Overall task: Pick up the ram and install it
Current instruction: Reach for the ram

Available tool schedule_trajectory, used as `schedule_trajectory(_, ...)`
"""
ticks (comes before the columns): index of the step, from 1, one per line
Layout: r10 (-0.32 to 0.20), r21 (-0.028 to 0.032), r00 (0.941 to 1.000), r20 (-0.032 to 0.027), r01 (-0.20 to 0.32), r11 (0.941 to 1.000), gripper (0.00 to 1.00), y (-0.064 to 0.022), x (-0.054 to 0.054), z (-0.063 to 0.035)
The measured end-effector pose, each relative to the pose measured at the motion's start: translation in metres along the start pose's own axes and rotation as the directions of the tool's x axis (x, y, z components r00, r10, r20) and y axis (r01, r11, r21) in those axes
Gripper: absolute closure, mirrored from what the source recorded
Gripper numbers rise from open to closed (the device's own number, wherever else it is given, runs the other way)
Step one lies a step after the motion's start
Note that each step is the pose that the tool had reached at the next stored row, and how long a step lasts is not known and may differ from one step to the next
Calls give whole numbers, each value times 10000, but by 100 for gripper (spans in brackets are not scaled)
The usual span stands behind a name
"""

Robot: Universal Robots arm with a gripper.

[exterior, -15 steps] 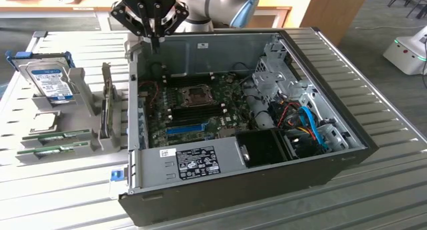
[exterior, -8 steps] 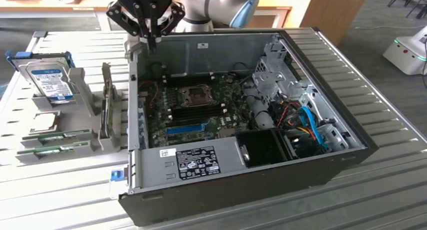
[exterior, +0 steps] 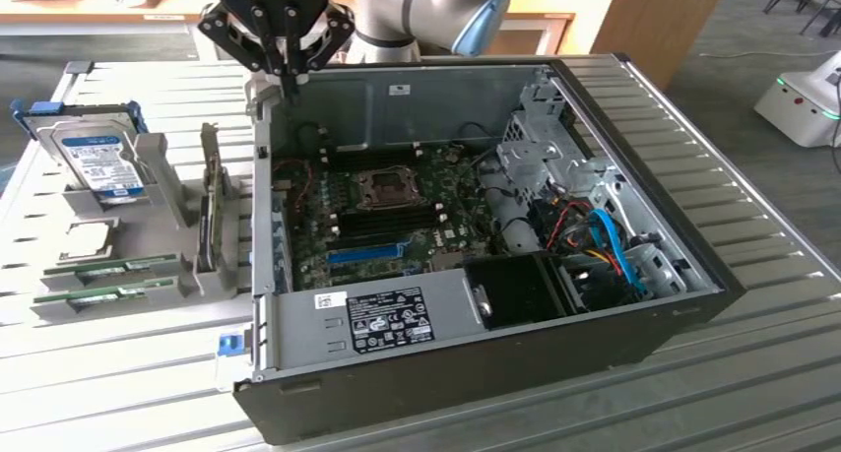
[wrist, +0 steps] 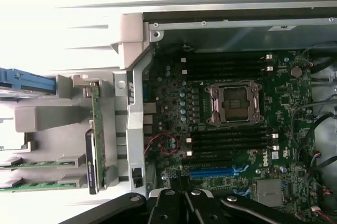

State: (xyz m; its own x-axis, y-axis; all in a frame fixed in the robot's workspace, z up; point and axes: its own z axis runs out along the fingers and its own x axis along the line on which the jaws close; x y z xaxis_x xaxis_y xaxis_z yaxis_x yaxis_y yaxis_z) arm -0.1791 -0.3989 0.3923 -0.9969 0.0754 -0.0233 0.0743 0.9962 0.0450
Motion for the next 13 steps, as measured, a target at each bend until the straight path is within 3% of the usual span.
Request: schedule_trajectory(13,0,0,10000,0,0,10000,89,-13,165,-2)
